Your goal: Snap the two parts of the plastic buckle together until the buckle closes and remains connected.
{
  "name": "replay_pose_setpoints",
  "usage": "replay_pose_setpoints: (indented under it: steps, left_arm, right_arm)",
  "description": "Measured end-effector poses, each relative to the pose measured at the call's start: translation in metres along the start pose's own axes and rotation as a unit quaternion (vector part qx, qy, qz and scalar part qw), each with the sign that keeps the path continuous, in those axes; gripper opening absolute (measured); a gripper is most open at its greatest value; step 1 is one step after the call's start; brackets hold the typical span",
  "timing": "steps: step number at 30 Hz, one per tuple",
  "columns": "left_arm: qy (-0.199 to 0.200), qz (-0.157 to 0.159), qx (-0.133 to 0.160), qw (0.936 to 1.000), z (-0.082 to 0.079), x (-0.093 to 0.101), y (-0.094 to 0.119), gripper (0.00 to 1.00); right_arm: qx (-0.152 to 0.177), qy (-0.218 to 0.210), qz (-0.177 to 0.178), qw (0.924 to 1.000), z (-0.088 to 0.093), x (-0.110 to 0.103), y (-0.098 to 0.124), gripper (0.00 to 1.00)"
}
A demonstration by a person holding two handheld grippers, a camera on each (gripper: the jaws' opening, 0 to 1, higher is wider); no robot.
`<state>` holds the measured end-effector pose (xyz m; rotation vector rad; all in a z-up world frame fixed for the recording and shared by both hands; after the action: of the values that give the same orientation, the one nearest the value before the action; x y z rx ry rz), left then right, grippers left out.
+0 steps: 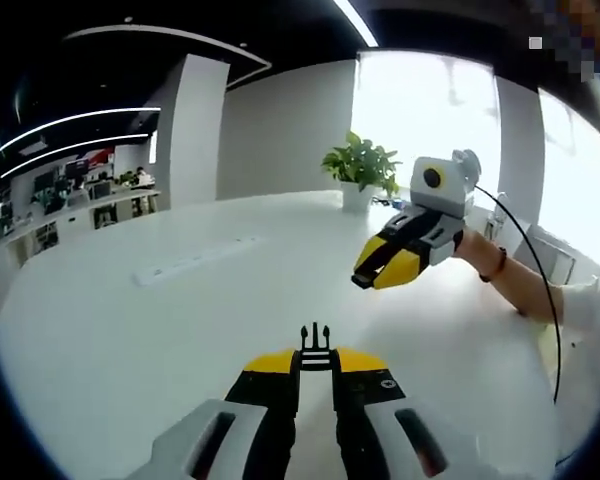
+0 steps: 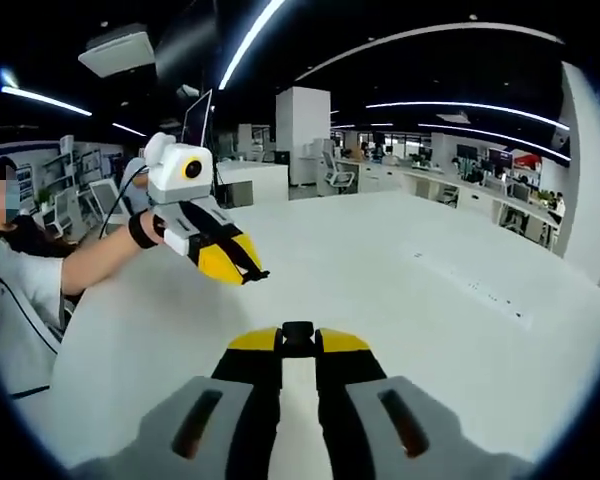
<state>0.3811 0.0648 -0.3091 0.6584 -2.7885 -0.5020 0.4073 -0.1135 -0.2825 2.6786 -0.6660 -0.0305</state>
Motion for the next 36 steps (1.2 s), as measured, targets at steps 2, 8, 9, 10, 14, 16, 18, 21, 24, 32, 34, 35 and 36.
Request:
replay_pose_setpoints:
  steps: [2, 8, 9, 10, 14, 16, 18, 21, 24, 32, 34, 35, 36]
  left_arm:
    - [0.001, 0.004, 0.000, 1.0000, 0.000, 0.001, 0.000, 0.11]
    - [-0.004, 0.015, -0.002, 0.9999, 0.000, 0.007, 0.000, 0.11]
    - [-0.005, 0.018, -0.002, 0.9998, 0.000, 0.007, 0.000, 0.11]
    - [-0.005, 0.019, -0.002, 0.9998, 0.000, 0.008, 0.000, 0.11]
    - [-0.010, 0.029, -0.011, 0.9995, 0.003, 0.010, -0.001, 0.11]
    - [-0.011, 0.031, -0.012, 0.9994, 0.003, 0.011, -0.001, 0.11]
    - [-0.012, 0.036, -0.013, 0.9992, 0.003, 0.013, -0.001, 0.11]
    - [-0.017, 0.047, -0.017, 0.9986, 0.005, 0.016, -0.003, 0.11]
    - [-0.024, 0.052, -0.028, 0.9980, 0.009, 0.019, -0.005, 0.11]
    - [-0.044, 0.066, -0.047, 0.9957, 0.012, 0.017, -0.010, 0.11]
    - [-0.051, 0.070, -0.049, 0.9950, 0.009, 0.012, -0.011, 0.11]
    - [-0.055, 0.074, -0.051, 0.9944, 0.009, 0.011, -0.012, 0.11]
    - [-0.058, 0.079, -0.051, 0.9938, 0.008, 0.008, -0.013, 0.11]
  right_arm:
    - [-0.004, -0.001, 0.000, 1.0000, 0.002, 0.000, 0.005, 0.11]
    - [0.000, -0.002, -0.001, 1.0000, 0.007, -0.006, 0.010, 0.11]
    - [-0.002, -0.002, -0.002, 1.0000, 0.007, -0.007, 0.010, 0.11]
    - [-0.002, -0.003, -0.005, 1.0000, 0.007, -0.007, 0.010, 0.11]
    - [-0.006, 0.003, -0.017, 0.9998, 0.006, -0.013, 0.005, 0.11]
    - [-0.011, 0.007, -0.020, 0.9997, 0.007, -0.016, 0.005, 0.11]
    - [-0.014, 0.012, -0.024, 0.9995, 0.008, -0.019, 0.008, 0.11]
    - [-0.002, 0.014, -0.032, 0.9994, 0.006, -0.023, 0.013, 0.11]
    - [0.004, 0.013, -0.034, 0.9993, 0.005, -0.025, 0.016, 0.11]
    - [0.015, 0.013, -0.033, 0.9992, 0.012, -0.030, 0.016, 0.11]
    - [0.014, 0.017, -0.034, 0.9992, 0.013, -0.033, 0.016, 0.11]
    - [0.016, 0.019, -0.036, 0.9990, 0.013, -0.034, 0.016, 0.11]
    - [0.017, 0.021, -0.042, 0.9987, 0.014, -0.037, 0.015, 0.11]
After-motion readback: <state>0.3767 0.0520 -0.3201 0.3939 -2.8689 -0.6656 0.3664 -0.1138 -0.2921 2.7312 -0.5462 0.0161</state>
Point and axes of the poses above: the point that each gripper's makers call its tool centre point, and the gripper's own axes: y roughly backward along the fingers, x roughly to its right, z roughly out of its underside, the point moved 6 cm from there along y, roughly backward along the fingers, and after that the axes turned 2 degrees about x, right-handed, at the moved point
